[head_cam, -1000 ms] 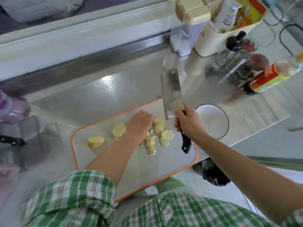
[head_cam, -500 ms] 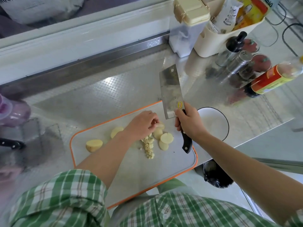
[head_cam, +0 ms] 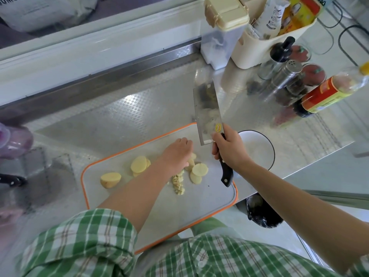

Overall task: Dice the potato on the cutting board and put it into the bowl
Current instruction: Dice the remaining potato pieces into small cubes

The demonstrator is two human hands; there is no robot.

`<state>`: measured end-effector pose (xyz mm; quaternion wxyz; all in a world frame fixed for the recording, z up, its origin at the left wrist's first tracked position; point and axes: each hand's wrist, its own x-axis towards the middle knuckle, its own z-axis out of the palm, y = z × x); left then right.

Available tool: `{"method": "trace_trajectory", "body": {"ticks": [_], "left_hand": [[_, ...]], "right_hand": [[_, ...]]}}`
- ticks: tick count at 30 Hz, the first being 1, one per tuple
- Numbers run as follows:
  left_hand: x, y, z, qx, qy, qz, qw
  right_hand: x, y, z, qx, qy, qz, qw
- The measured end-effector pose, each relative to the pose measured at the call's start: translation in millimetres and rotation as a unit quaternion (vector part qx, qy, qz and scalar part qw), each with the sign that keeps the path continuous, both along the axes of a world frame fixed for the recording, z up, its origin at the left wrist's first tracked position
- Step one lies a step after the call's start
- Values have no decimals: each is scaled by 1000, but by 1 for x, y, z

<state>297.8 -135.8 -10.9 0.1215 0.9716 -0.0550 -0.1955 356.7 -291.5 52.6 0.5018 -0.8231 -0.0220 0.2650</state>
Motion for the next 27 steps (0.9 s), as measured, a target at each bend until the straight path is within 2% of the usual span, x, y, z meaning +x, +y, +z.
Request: {"method": "trace_trajectory", "body": {"ticks": [2, 6, 8, 12, 23, 27], "left_hand": [[-1, 4, 0, -35, 25, 13, 999], [1, 15, 12, -146, 35, 105, 983], [3, 8, 21, -164, 72, 79, 981], [-5, -23, 21, -130, 108, -1, 986], [-20, -37, 11, -84, 71, 22, 994], [-22, -36, 11, -58, 89, 22, 994]], "right_hand": [[1, -1, 1, 6, 3, -2, 1000], [3, -3, 2, 18, 3, -6, 1000], [4, -4, 2, 22, 3, -8, 1000], [2, -6, 2, 26, 2, -3, 1000], [2, -14, -2, 35, 3, -5, 999], [2, -18, -3, 38, -2, -3, 999]]}}
